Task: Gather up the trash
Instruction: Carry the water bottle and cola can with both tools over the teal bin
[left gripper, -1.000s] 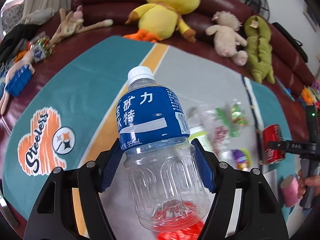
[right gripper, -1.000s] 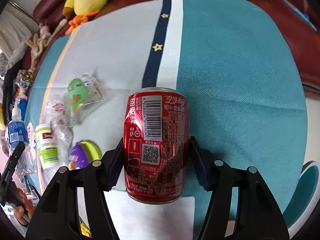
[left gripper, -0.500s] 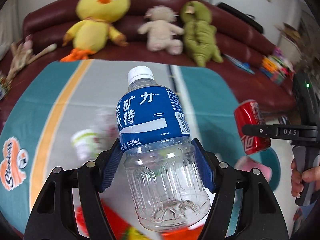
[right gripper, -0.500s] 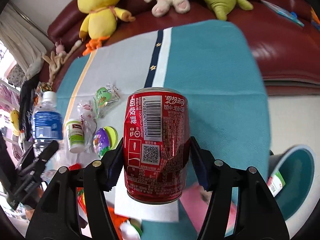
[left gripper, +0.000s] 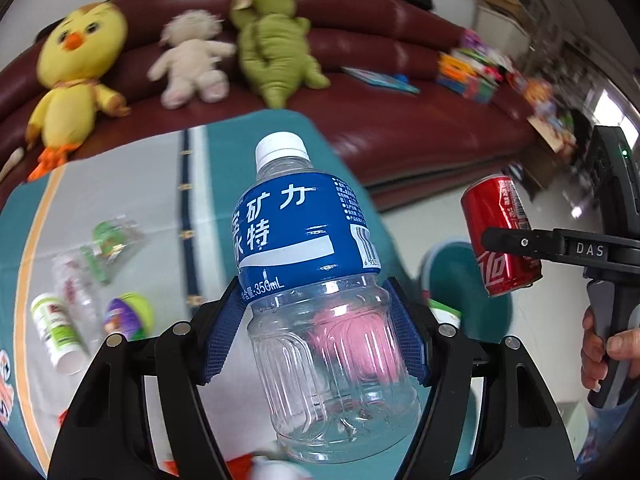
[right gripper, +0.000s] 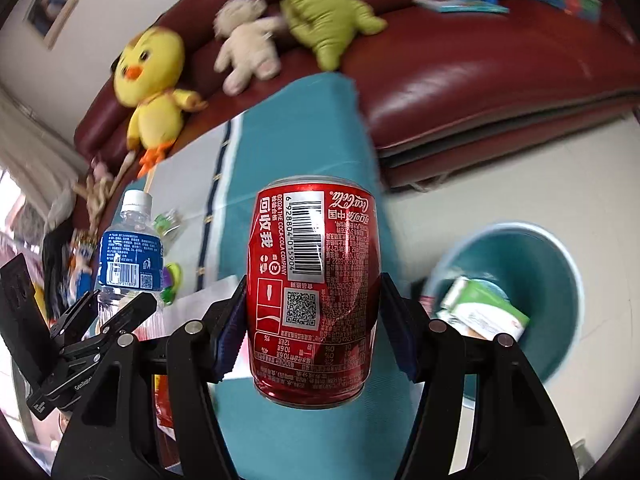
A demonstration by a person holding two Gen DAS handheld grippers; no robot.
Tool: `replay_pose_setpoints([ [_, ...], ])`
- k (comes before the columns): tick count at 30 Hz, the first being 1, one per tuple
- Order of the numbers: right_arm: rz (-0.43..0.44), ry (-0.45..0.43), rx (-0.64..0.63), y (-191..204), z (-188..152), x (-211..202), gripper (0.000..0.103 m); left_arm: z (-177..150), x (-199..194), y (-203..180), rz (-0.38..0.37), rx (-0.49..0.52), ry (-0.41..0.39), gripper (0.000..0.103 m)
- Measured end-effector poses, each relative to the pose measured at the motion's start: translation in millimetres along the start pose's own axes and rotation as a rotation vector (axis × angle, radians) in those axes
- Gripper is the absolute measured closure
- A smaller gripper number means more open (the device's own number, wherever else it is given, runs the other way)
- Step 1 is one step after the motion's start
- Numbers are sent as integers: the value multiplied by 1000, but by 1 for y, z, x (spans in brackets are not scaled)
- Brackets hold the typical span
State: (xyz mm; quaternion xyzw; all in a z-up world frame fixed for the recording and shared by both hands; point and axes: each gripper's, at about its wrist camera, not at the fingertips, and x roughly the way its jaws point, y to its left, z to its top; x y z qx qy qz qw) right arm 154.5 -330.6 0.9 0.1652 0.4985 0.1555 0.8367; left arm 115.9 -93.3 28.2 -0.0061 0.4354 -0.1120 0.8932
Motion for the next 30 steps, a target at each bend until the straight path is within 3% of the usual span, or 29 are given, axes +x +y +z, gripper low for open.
replay_pose_setpoints([
  [8, -45, -77, 171, -101, -28, -39, 44, 6, 37, -93, -75, 156, 61, 33],
  [15, -65, -69, 263, -160, -44, -40, 44, 2, 86, -163, -121, 246, 155, 33],
  [30, -74, -30, 355, -222, -54, -23, 44, -15, 172, -222, -118, 314, 333, 32],
])
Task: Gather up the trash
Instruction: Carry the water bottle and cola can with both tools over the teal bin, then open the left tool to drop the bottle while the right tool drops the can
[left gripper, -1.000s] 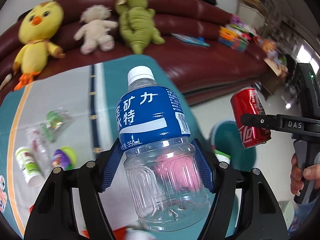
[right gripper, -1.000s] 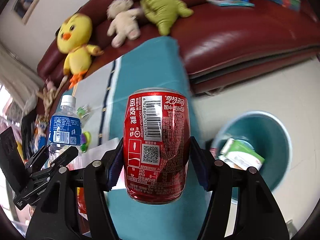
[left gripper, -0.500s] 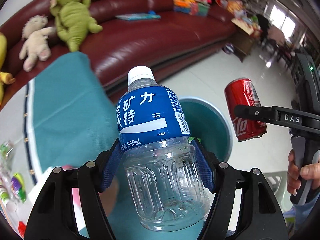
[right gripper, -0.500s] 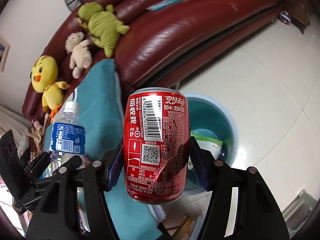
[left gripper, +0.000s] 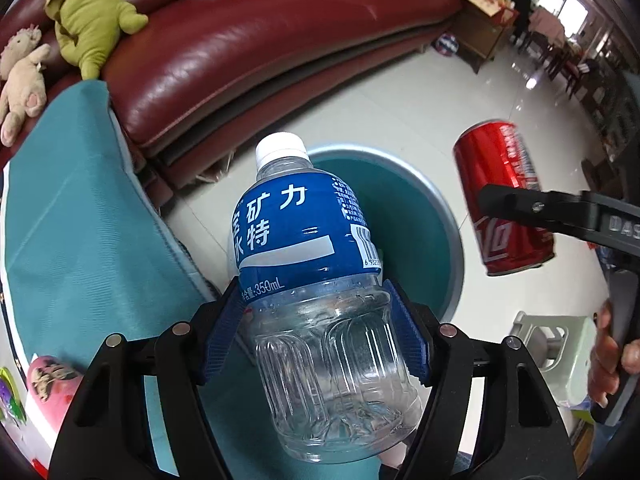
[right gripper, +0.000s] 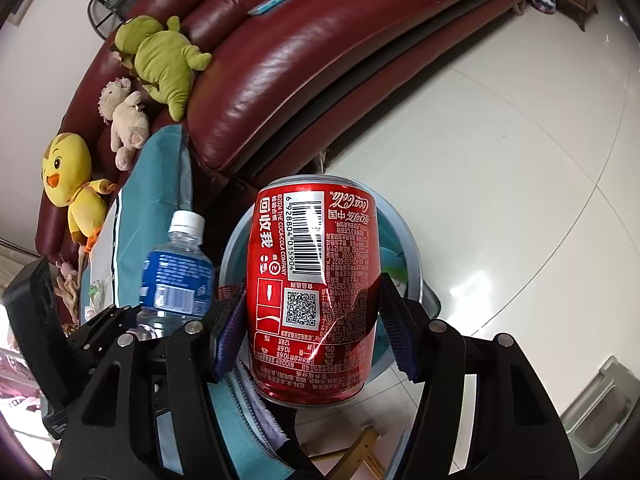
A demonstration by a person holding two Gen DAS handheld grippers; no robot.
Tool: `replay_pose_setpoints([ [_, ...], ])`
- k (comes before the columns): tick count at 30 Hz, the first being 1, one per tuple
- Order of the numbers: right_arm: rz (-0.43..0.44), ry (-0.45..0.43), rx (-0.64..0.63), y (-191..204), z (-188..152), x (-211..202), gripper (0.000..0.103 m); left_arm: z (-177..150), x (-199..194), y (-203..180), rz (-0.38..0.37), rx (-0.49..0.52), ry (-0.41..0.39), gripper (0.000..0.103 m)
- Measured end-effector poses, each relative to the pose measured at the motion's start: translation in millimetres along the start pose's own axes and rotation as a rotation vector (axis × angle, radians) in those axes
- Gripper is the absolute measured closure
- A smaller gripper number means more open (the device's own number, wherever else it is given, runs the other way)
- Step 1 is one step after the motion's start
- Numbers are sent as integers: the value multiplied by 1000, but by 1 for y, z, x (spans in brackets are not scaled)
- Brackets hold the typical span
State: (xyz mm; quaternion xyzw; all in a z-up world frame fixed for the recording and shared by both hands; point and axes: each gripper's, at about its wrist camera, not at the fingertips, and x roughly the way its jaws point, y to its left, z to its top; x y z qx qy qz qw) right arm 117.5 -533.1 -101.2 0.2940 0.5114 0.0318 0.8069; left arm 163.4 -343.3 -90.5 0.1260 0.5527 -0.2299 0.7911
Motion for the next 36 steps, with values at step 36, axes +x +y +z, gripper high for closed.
replay_pose_setpoints([
  [36, -43, 103, -67, 45, -9, 33, 31, -47, -63, 51, -5, -112, -121, 10],
])
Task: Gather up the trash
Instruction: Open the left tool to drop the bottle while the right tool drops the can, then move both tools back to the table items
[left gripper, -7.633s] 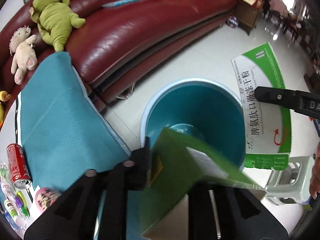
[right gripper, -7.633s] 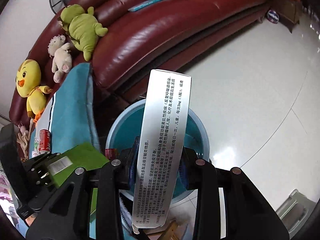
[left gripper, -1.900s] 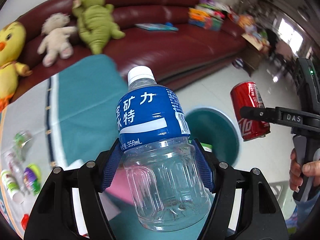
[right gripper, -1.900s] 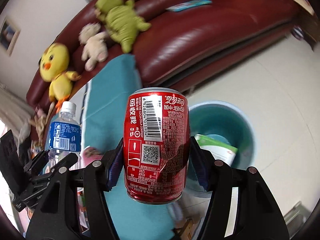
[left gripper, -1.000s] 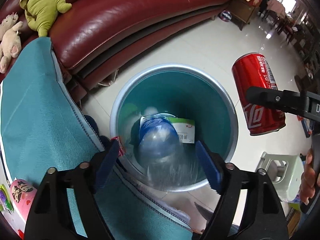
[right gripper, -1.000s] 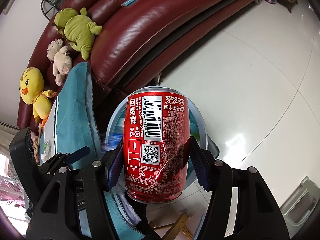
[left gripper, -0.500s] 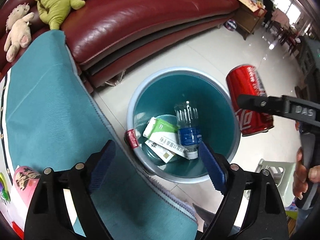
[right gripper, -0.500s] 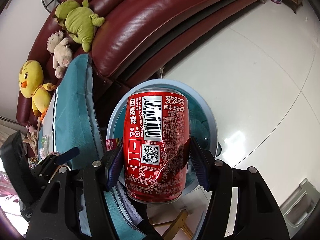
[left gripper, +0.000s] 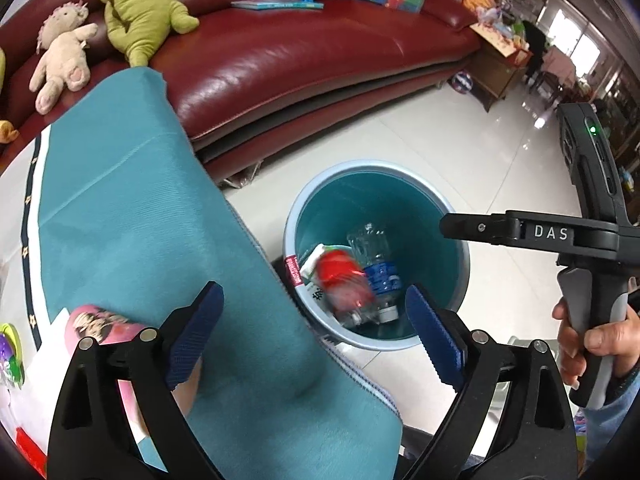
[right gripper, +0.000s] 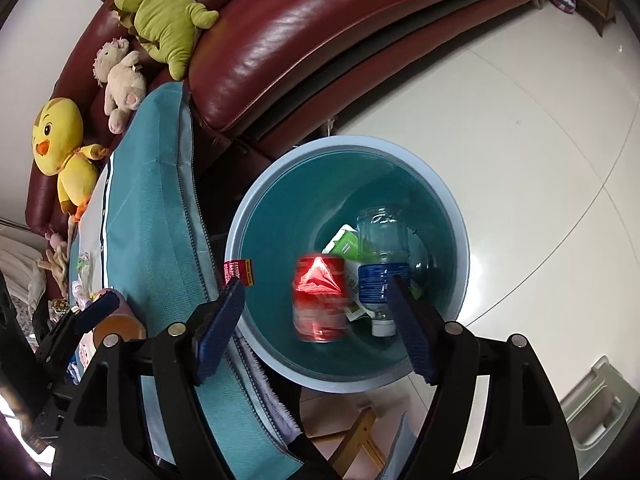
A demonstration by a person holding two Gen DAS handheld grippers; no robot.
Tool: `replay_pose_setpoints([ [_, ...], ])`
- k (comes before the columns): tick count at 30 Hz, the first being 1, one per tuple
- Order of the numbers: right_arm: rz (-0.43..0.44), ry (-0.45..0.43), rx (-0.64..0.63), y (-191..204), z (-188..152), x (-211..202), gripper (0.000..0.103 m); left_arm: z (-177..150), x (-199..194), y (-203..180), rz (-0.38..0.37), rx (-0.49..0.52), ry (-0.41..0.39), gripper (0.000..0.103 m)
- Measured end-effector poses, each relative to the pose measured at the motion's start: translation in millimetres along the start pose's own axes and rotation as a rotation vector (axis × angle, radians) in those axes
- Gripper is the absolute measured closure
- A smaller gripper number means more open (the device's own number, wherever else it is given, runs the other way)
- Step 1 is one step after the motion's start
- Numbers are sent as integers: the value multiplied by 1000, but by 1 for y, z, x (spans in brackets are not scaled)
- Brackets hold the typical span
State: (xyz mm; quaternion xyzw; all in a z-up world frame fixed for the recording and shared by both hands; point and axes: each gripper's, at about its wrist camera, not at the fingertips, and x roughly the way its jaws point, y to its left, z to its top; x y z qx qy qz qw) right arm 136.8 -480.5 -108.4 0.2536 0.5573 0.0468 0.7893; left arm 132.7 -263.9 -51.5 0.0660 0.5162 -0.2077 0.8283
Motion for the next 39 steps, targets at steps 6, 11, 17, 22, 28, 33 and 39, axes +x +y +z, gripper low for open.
replay_pose_setpoints([
  [6, -12, -2, -29, 24, -10, -9, 29, -15, -24, 20, -2, -38, -29, 10],
  [11, -5, 2, -61, 48, -21, -14, 28, -32, -45, 35, 11, -64, -55, 8],
  [17, -4, 25, -129, 88, -34, -10, 28, -52, -68, 67, 39, -113, -82, 8],
  [22, 0, 51, -207, 129, -41, 1, 28, -69, -83, 103, 66, -172, -96, 7],
  [28, 3, 101, -309, 183, -46, 25, 28, -91, -92, 145, 94, -252, -98, 7],
  [33, 9, 136, -381, 223, -50, 47, 28, -110, -97, 175, 126, -298, -100, 7],
  [39, -8, 168, -466, 261, -52, 69, 28, -130, -106, 212, 160, -347, -110, 7],
])
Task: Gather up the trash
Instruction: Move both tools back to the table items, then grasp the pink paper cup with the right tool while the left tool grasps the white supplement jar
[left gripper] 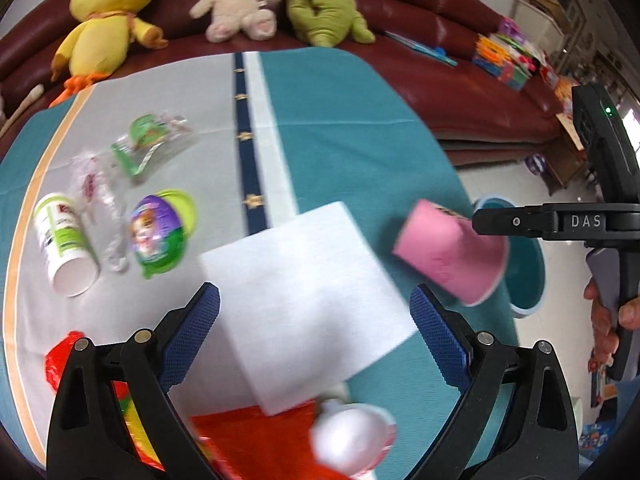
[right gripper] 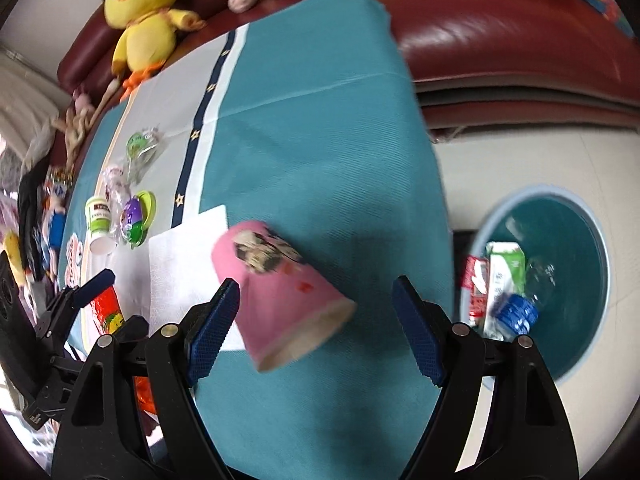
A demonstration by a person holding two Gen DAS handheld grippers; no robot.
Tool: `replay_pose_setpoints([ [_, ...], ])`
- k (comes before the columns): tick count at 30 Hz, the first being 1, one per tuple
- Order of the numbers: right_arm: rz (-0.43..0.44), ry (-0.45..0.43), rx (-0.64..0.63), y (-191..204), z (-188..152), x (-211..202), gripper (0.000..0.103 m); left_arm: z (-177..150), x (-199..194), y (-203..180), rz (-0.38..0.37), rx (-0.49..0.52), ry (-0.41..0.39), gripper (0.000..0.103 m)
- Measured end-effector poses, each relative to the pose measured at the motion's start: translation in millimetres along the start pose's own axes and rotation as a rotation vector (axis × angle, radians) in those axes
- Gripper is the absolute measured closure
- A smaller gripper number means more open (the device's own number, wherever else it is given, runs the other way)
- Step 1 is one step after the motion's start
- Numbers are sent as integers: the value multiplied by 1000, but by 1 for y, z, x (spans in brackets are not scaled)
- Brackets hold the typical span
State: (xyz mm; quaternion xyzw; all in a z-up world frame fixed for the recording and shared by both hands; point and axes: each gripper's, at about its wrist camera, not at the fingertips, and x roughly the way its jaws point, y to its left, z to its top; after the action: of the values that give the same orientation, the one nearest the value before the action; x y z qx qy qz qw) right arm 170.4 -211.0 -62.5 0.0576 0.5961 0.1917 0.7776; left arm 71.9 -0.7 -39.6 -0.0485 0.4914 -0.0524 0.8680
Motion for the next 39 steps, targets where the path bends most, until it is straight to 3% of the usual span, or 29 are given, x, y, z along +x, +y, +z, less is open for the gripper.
replay_pose_setpoints([
  [5, -13, 62, -54, 23, 6, 22, 28, -4, -3, 32, 7, -74, -6, 7],
  [15, -32, 155, -66, 53, -19, 48, 28, -20, -11, 74, -10, -142, -14, 7],
  [16, -39, 154, -70, 55, -21, 48, 30, -21, -12, 76, -12, -146, -16, 7],
  [17, -45, 152, -75, 58, -24, 49, 42, -22, -13, 80, -12, -151, -19, 7],
  [24, -42, 82, -122, 91, -15, 35, 44, -19, -31, 117, 25, -225, -75, 7],
  [29, -13, 63, -169, 124, 0, 34, 43, -8, -40, 157, 92, -311, -108, 7],
  [35, 9, 61, -187, 143, 10, 42, 43, 10, -23, 196, 163, -401, -87, 7],
  [39, 13, 63, -180, 141, 10, 45, 43, 17, -7, 203, 178, -410, -61, 9],
])
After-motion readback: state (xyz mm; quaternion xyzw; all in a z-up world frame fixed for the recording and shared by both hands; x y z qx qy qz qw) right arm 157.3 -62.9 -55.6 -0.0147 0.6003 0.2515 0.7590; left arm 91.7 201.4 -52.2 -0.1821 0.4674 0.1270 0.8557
